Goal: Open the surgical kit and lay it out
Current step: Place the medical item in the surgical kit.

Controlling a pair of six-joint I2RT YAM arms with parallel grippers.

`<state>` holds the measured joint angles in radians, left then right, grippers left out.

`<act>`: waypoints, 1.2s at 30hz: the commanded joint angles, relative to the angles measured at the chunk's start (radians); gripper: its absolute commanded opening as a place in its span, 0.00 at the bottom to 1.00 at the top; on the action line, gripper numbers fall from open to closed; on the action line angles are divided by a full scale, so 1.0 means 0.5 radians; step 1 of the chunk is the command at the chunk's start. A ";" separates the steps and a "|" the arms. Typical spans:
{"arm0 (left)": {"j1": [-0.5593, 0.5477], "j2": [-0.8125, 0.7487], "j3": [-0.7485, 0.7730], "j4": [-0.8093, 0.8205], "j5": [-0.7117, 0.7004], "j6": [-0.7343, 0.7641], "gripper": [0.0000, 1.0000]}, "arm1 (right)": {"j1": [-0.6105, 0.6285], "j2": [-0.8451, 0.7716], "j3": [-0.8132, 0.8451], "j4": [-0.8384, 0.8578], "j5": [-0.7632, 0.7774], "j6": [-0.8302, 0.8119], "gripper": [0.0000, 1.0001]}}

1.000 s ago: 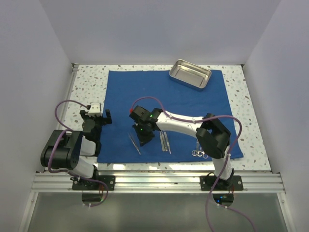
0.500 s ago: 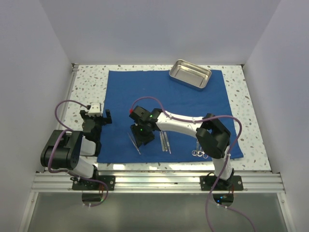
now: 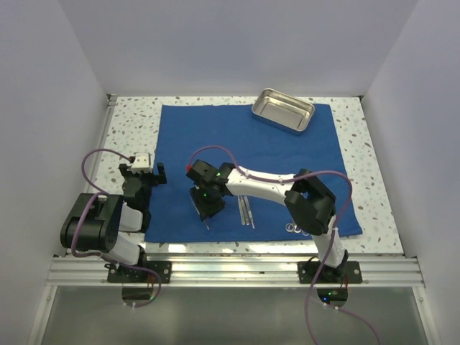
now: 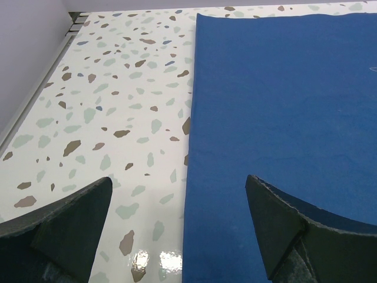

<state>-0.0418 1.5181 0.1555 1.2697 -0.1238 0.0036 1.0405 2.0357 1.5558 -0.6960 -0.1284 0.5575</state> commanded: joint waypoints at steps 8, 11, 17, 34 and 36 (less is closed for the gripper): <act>-0.002 -0.011 0.027 0.173 -0.016 0.023 1.00 | 0.030 0.098 0.125 -0.062 -0.022 -0.035 0.31; -0.002 -0.011 0.030 0.173 -0.016 0.023 1.00 | 0.030 0.128 0.149 -0.074 -0.019 -0.041 0.26; -0.002 -0.011 0.030 0.173 -0.016 0.023 1.00 | 0.027 0.147 0.165 -0.084 -0.004 -0.047 0.00; -0.002 -0.026 0.036 0.136 -0.016 0.023 1.00 | 0.024 0.239 0.965 -0.222 -0.089 0.115 0.00; -0.002 -0.026 0.033 0.139 -0.016 0.023 1.00 | 0.027 0.273 0.938 -0.139 -0.194 0.201 0.00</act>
<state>-0.0418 1.5181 0.1555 1.2697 -0.1242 0.0036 1.0489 2.1242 2.0075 -0.7898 -0.1345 0.5880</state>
